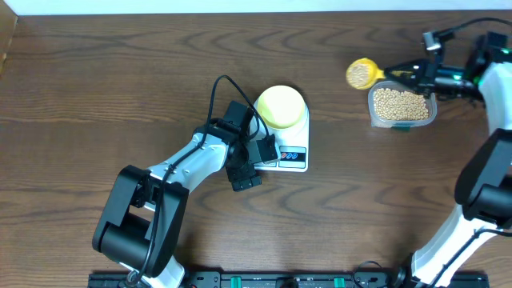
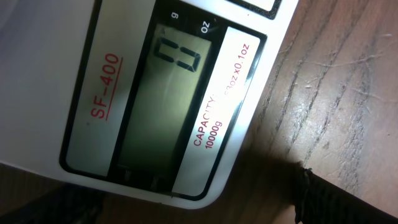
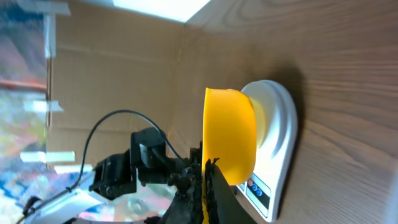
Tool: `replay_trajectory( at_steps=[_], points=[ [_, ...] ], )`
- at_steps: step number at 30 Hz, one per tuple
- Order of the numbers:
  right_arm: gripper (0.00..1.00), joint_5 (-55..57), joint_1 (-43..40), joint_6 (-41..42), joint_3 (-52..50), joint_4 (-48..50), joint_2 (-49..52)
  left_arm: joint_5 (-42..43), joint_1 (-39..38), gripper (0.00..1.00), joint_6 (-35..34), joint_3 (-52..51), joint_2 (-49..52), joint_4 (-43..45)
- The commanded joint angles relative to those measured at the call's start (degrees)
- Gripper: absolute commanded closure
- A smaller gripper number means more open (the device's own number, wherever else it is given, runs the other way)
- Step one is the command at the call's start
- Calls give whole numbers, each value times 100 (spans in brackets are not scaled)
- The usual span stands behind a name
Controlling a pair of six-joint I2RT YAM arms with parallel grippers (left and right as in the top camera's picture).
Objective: Scoop item into bowl and weigh 50g on scale
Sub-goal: 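Carry the filled yellow scoop with the right gripper over the yellow bowl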
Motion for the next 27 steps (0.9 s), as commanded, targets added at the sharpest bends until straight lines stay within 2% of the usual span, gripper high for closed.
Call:
replay_trajectory(
  at_steps=[1,11,22,27],
  points=[
    [99,-240,396,125,-20,118,-94,116,-61,2,179,-59,343,-17],
    [99,-236,1294,459,-20,697,-94,116,-61,2,179,-59,343,-17],
    [99,-164,2013,973,-20,1836,-94,116,-61,2,179,-59,343,-17],
    [99,501,2210,970,-20,1862,-94,116,-61,2,179,-59,343,-17]
  ],
)
